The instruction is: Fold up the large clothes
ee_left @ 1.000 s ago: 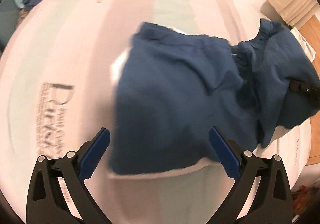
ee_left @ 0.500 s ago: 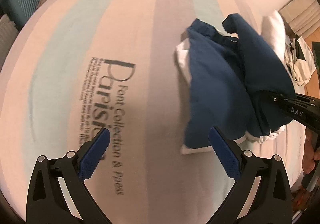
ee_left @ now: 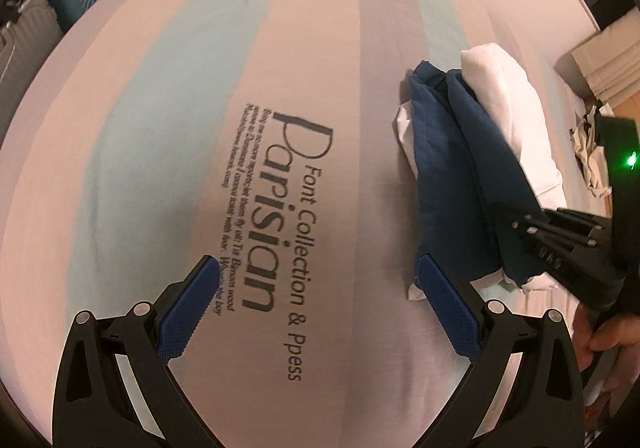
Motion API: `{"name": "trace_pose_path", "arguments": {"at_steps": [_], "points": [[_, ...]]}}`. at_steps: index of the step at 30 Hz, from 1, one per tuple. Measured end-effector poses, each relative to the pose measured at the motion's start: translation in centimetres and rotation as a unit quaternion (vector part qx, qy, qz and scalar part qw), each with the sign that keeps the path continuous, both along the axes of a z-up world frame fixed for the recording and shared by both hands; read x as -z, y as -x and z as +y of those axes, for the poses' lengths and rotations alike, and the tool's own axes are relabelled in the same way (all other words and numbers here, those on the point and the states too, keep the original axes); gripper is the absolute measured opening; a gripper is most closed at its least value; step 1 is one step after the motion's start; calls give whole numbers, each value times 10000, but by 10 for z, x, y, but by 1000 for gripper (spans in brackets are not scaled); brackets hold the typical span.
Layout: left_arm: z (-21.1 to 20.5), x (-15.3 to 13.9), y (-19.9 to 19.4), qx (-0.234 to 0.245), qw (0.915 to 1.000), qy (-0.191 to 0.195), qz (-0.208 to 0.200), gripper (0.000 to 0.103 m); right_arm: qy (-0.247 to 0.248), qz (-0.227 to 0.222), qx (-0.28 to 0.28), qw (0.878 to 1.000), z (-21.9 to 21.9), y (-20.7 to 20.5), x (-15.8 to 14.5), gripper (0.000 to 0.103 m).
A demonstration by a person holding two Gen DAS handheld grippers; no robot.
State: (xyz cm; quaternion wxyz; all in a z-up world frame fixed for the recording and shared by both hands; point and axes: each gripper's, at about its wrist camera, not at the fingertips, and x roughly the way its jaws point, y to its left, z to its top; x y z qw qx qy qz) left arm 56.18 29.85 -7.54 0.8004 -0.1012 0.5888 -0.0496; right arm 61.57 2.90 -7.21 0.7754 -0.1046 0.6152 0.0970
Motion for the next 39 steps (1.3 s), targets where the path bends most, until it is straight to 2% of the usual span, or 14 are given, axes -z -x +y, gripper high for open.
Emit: {"name": "trace_pose_path", "arguments": {"at_steps": [2,6,10,14,19,23,27,34,36,39], "points": [[8,7,0,-68,9999,97,52,97,77,-6,-54,10000,9,3,9,6],[20,19,-3,-138,9998,57,153,97,240,44,-106,9996,23,1,31,6],[34,21,-3,-216,9996,7,158,97,414,100,-100,9990,34,-4,54,6],[42,19,-3,-234,9996,-57,170,97,517,92,-91,9986,37,-8,62,7],[46,9,0,-263,9995,-101,121,97,605,-3,-131,9981,46,-4,60,11],[47,0,6,-247,9996,-162,41,97,471,-125,-167,9987,52,3,45,20],[48,-6,16,-254,9994,-232,44,97,425,-164,-169,9988,58,9,44,27],[52,6,31,-296,9986,-360,251,97,191,-304,-229,9991,48,32,47,32],[54,10,33,-350,9983,-342,313,97,74,-298,-257,9992,48,44,49,40],[54,13,35,-397,9980,-340,347,97,38,-299,-315,9990,51,52,50,40]]}}
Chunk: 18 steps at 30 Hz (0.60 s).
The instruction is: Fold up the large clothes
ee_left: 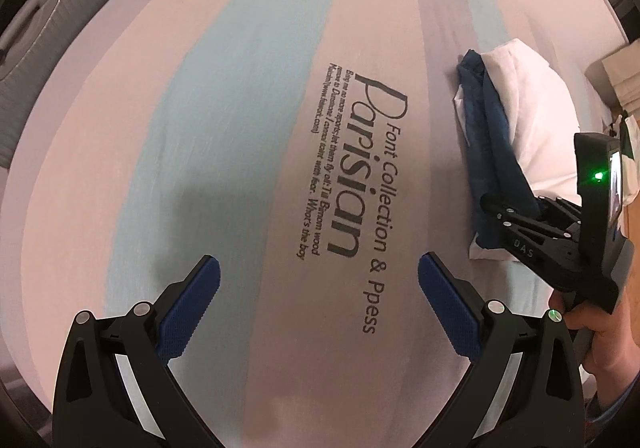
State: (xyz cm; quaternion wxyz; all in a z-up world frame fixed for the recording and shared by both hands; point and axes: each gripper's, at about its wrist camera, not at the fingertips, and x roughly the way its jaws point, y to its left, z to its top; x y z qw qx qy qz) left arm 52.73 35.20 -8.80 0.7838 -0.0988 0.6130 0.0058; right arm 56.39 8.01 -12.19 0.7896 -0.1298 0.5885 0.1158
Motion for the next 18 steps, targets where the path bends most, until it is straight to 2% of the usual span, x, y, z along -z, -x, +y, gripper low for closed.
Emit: {"name": "trace_pose_path", "arguments": {"at_steps": [2,5,10,11,15,18], "points": [[-2,-1,2,0,10000,-10,-11,97,-78,32,21,10000,-1,2,-2,42],[-3,-3,5,-82,10000,35,-7,97,-234,74,-7,9997,-2,3,-8,52],[-4,-10,22,-113,9999,-26,0,97,-289,-15,-81,9995,6,25,-12,56],[-2,-12,26,-157,9999,-22,3,97,-283,-25,-128,9995,5,17,-12,59],[7,-20,40,-324,9995,-31,31,97,-286,-98,-331,9990,24,42,-5,70],[13,-25,50,-433,9990,-65,48,97,-526,-107,-449,9975,23,41,-22,76]]}}
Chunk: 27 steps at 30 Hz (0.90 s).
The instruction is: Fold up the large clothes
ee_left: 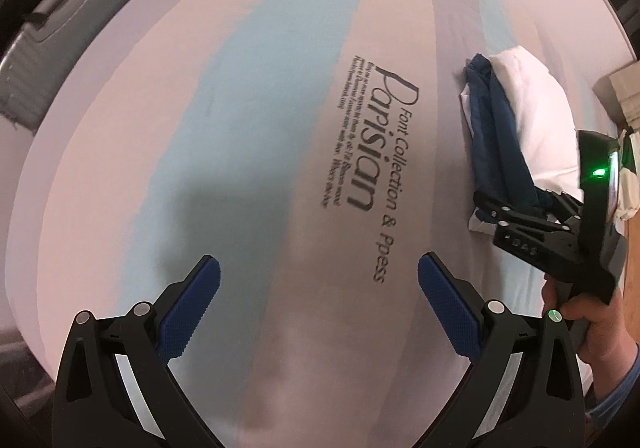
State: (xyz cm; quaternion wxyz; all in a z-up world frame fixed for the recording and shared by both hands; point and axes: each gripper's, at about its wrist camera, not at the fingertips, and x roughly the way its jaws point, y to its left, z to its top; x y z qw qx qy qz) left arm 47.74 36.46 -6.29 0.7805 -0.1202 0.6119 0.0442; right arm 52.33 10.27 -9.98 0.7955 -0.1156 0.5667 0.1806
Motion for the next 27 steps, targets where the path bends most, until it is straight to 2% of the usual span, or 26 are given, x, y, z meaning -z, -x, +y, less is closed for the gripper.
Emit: {"name": "trace_pose_path", "arguments": {"at_steps": [2,4,7,13,16,18,20,24,27], "points": [[2,-2,3,-55,10000,-2,-4,97,-112,88,-74,9999,4,6,-2,82],[4,-4,5,-103,9999,5,-19,97,-55,-7,-152,9999,7,13,-4,84],[4,-5,4,-138,9999,25,-43,97,-305,56,-280,9991,8,22,-7,88],[1,-7,-7,-135,9998,29,-133,97,-247,-57,-566,9981,11,39,-20,94],[-2,-7,-14,-108,9998,-11,-168,97,308,-440,-776,9955,18,51,-30,95],[-4,-7,-14,-100,9998,-34,-174,97,834,-957,-826,9885,23,65,-38,95],[-8,-5,-15,-68,9998,-58,-183,97,1127,-1416,-700,9810,14,68,-45,96],[-17,-2,-12,-7,9998,-57,-178,97,1315,-1798,-623,9729,11,71,-56,96],[-26,-3,-14,82,9997,8,-219,97,1027,-1824,-659,9756,-5,74,-77,96]]}}
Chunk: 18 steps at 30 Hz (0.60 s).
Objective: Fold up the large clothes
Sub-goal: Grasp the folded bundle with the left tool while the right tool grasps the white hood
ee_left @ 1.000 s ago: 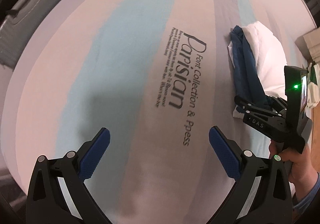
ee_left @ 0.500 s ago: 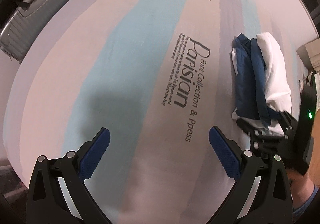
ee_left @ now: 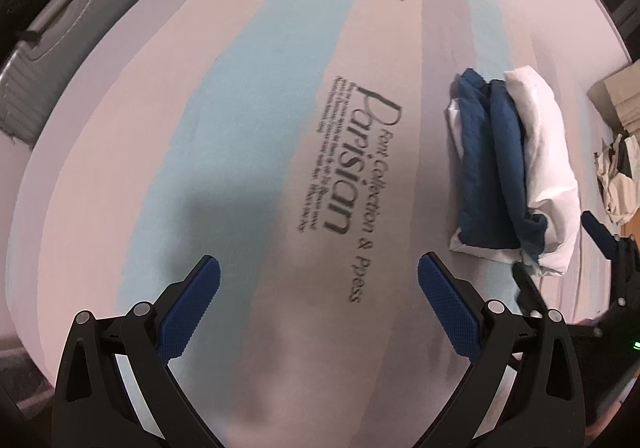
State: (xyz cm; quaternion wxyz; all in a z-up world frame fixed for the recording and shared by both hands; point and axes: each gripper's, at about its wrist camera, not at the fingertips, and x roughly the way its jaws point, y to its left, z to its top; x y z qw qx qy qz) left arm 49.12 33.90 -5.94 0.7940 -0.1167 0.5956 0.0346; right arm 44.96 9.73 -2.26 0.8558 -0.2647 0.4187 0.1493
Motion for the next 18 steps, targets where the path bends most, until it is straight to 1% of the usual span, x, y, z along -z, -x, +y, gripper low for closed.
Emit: {"name": "trace_pose_path", "arguments": {"at_steps": [1,2,3,4,6,7,8,10,11,12,13,14,16,17,18], "points": [[-6,0,-6,88,9999,50,-11,97,-172,89,0,9998,-8,-1,-8,96],[-13,0,-13,184,9998,114,-31,97,-558,316,46,9979,-25,-9,-18,96],[-18,0,-19,268,9995,179,-44,97,-895,537,128,9945,-45,-18,-23,96],[-29,3,-30,426,9987,286,-24,97,-1115,695,216,9911,-58,-28,-20,96],[-48,6,-49,692,9966,448,30,97,-1693,1164,516,9773,-115,-54,-22,96],[-63,9,-63,883,9942,611,40,97,-1783,1249,671,9737,-134,-64,-20,96],[-73,12,-72,1004,9922,741,68,97,-1869,1361,858,9691,-163,-80,-16,96],[-97,23,-96,1219,9865,1081,171,97,-1980,1605,1075,9610,-199,-106,-4,96],[-107,29,-106,1308,9831,1253,258,97,-2126,1762,1209,9535,-220,-122,5,96],[-119,39,-119,1407,9790,1414,418,97,-2260,1897,1357,9458,-236,-136,13,96],[-127,45,-125,1478,9761,1518,485,97,-2341,2008,1477,9397,-247,-147,21,96],[-135,51,-133,1559,9728,1624,555,97,-2533,2182,1530,9300,-261,-160,29,96],[-150,64,-150,1661,9690,1690,698,97,-2866,2359,1681,9132,-279,-175,41,96],[-156,70,-157,1706,9673,1721,752,97,-3073,2525,1762,9004,-287,-184,53,96],[-159,74,-161,1726,9669,1708,783,97,-3125,2620,1831,8945,-291,-190,63,96]]}}
